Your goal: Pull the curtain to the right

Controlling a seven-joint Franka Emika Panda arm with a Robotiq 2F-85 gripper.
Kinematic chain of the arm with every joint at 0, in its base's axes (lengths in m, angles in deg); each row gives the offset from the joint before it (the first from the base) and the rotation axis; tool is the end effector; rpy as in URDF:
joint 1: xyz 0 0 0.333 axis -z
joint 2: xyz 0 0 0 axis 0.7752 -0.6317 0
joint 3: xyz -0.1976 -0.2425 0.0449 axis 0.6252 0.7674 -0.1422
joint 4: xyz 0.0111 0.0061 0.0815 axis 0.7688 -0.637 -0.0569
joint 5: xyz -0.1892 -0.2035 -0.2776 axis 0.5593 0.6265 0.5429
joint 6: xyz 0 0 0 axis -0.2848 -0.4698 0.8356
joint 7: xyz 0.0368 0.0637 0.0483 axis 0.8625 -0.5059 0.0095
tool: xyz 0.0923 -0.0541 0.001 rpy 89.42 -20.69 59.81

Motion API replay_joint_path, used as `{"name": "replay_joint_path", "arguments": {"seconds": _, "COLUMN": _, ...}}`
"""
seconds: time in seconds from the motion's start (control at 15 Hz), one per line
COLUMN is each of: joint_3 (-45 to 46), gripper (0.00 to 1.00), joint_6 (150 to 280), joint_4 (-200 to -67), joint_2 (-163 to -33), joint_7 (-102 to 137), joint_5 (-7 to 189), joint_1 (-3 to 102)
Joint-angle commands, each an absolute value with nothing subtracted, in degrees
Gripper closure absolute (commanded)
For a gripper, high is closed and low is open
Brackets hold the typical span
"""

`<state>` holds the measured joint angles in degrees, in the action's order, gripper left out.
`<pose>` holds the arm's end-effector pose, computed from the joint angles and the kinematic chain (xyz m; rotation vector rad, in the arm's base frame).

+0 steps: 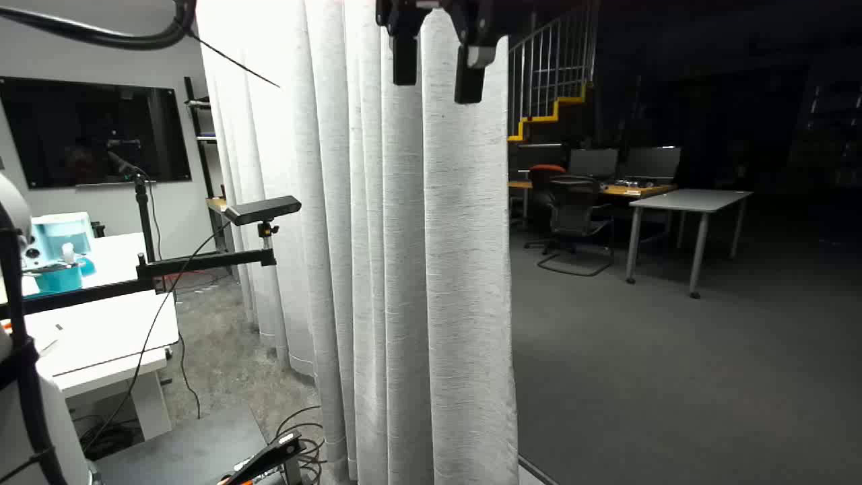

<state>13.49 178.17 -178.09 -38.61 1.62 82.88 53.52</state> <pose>0.3118 -0.1238 0.5671 -2.8633 0.1246 -0.1665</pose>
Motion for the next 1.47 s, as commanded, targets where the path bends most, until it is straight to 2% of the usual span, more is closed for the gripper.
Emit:
{"name": "replay_joint_path", "arguments": {"seconds": 0.0, "joint_3": 12.47, "gripper": 0.0, "joint_6": 177.91, "joint_4": -177.88, "joint_2": -39.05, "joint_7": 0.77, "joint_5": 82.06, "joint_1": 55.03}}
{"name": "replay_joint_path", "arguments": {"seconds": 1.4, "joint_3": 12.34, "gripper": 0.0, "joint_6": 177.81, "joint_4": -179.36, "joint_2": -39.77, "joint_7": -2.06, "joint_5": 80.94, "joint_1": 53.58}}
